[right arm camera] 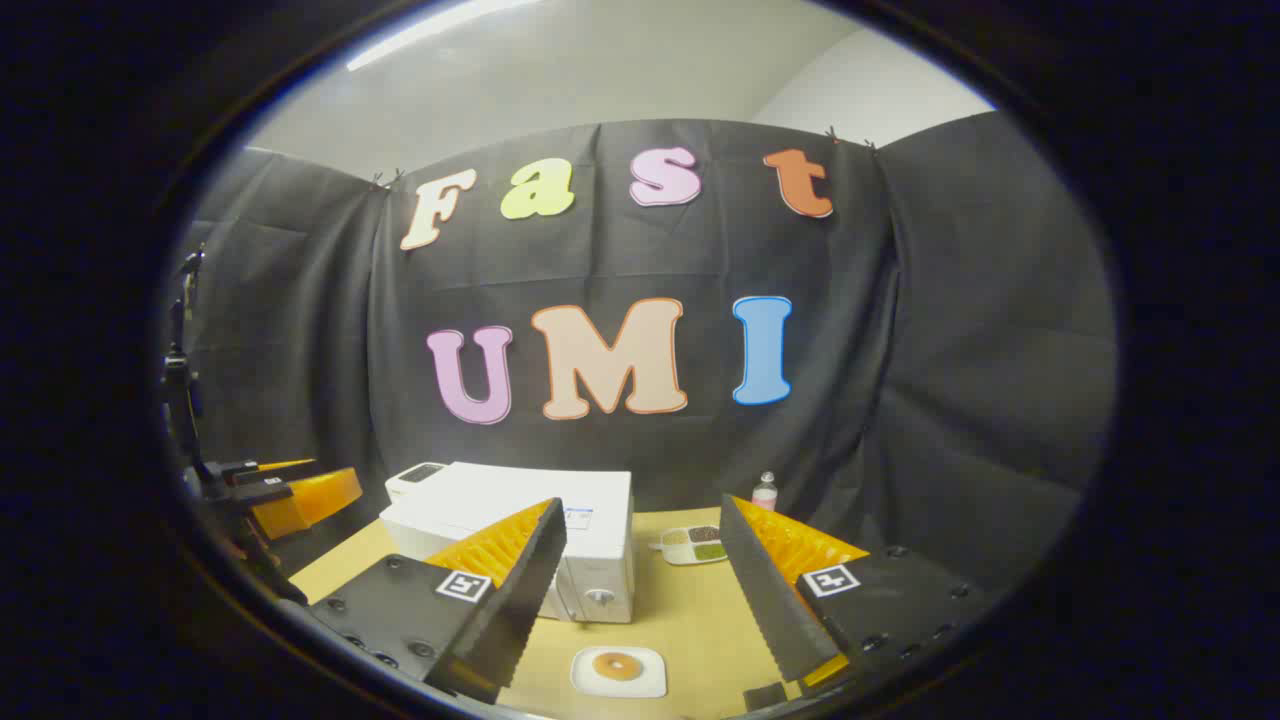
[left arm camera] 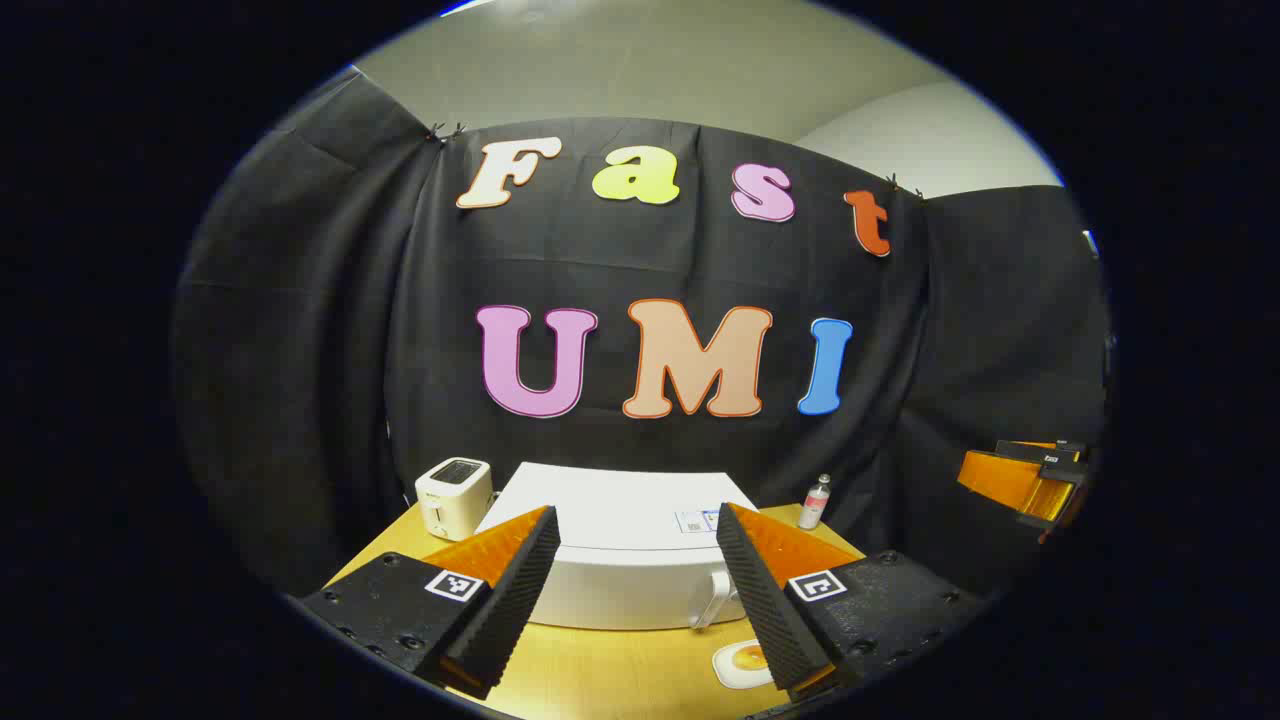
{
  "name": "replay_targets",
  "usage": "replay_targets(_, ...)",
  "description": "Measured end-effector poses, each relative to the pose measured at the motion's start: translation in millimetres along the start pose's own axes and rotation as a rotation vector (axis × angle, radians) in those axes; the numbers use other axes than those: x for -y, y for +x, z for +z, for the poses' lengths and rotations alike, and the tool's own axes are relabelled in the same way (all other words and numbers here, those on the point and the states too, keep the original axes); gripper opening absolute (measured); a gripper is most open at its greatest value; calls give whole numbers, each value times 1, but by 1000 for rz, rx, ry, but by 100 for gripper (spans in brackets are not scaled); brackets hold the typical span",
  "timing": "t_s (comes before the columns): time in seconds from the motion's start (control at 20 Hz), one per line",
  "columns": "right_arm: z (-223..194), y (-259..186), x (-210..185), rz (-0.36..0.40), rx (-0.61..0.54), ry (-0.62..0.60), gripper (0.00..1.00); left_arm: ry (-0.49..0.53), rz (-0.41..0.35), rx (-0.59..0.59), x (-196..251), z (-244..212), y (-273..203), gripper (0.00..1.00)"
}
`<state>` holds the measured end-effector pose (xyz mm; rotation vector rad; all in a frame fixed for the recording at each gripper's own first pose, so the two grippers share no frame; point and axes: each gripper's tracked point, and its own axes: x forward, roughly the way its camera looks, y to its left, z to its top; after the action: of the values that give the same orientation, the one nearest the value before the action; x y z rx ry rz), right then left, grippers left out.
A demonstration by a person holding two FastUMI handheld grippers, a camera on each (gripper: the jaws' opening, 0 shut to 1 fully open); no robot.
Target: Open the microwave oven with the left hand, put the food in, and close the microwave oven.
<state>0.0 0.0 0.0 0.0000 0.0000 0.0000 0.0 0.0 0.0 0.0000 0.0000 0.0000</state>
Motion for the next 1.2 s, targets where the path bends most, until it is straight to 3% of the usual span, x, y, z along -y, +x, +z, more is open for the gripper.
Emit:
replay_targets(0.25,-1,6,21,-18,-16,2,92,-12,17,-29,5,-7,2,92)
replay_targets(0.3,-2,7,24,-17,-20,1,96,-14,21,-28,6,-6,1,92)
replay_targets(0.35,-1,8,26,-15,-21,1,92,-13,24,-31,7,-7,3,92)
replay_targets(0.4,-1,9,28,-12,-22,1,96,-11,28,-33,9,-8,3,95)
replay_targets(0.65,-5,14,32,6,-26,15,96,-9,32,-55,19,-21,7,95)
replay_targets(0.75,-10,18,34,10,-35,16,92,-15,33,-80,23,-30,9,95)
replay_targets(0.8,-13,19,35,11,-40,14,96,-21,35,-89,24,-34,9,95)
replay_targets(0.95,-17,20,38,13,-50,13,96,-31,45,-99,24,-40,10,91)
replay_targets(1.0,-18,21,40,13,-52,13,96,-30,49,-105,24,-43,10,95)
replay_targets(1.2,-22,26,46,9,-58,17,96,-20,62,-127,22,-50,13,95)
